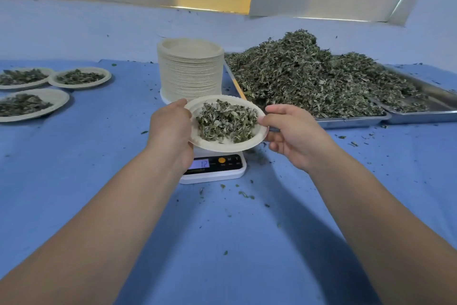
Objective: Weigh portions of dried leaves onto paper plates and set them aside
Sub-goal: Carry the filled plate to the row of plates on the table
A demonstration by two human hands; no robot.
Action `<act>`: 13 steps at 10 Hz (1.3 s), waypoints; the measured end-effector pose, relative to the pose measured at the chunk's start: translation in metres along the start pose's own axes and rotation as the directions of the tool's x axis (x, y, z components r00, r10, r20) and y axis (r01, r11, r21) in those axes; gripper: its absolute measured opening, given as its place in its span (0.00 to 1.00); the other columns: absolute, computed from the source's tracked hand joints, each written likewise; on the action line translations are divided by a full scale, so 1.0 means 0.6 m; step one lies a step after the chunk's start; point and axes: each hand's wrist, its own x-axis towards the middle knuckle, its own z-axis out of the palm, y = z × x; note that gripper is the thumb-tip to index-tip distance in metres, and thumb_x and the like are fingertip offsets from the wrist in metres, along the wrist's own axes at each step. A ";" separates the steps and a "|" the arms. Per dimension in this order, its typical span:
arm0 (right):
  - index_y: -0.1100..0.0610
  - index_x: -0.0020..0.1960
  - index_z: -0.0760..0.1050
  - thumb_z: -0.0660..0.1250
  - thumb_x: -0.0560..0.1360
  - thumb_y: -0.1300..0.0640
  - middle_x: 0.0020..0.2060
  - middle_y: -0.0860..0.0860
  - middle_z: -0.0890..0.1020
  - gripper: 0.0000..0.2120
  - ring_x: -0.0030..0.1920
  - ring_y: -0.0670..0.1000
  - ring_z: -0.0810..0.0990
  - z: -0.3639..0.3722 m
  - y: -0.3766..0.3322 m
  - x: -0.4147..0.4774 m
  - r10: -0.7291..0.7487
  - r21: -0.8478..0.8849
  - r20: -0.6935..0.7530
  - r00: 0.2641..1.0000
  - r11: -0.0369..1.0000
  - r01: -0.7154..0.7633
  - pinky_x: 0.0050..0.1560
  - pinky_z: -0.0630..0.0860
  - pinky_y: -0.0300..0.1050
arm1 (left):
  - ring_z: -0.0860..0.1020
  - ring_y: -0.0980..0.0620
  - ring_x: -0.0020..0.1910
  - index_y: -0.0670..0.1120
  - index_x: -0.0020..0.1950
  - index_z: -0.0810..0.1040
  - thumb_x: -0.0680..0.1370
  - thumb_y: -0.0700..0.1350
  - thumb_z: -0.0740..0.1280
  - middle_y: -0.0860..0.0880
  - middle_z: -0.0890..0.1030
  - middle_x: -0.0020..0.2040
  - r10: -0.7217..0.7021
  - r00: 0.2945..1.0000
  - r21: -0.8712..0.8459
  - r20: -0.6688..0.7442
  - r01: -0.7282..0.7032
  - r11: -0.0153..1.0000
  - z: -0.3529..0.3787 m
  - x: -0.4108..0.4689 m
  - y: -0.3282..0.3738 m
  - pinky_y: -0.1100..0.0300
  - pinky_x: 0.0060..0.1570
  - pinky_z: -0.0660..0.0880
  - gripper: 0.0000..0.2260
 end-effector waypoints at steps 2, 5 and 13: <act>0.57 0.58 0.80 0.69 0.75 0.66 0.38 0.56 0.82 0.13 0.27 0.48 0.74 0.085 0.006 -0.004 0.016 -0.117 0.112 0.994 0.993 -0.003 0.19 0.61 0.37 | 0.82 0.47 0.49 0.52 0.51 0.82 0.78 0.32 0.57 0.47 0.84 0.48 0.035 0.999 -0.003 -0.024 -0.035 0.999 -0.061 -0.005 0.024 0.50 0.49 0.79 0.20; 0.63 0.60 0.77 0.64 0.75 0.65 0.41 0.57 0.81 0.14 0.26 0.51 0.80 0.259 -0.017 0.002 0.058 -0.088 0.406 0.912 0.996 -0.024 0.22 0.64 0.37 | 0.76 0.49 0.40 0.50 0.65 0.77 0.79 0.33 0.56 0.48 0.79 0.42 0.130 0.944 -0.031 -0.304 -0.146 0.989 -0.214 0.007 0.085 0.54 0.41 0.69 0.20; 0.62 0.58 0.72 0.63 0.81 0.66 0.42 0.58 0.79 0.06 0.33 0.54 0.81 0.732 0.017 0.062 0.172 -0.037 0.628 0.759 0.981 -0.192 0.29 0.82 0.44 | 0.78 0.52 0.43 0.44 0.45 0.72 0.82 0.38 0.59 0.47 0.77 0.45 0.225 0.765 -0.195 -0.604 -0.416 0.888 -0.471 0.096 0.185 0.62 0.49 0.79 0.06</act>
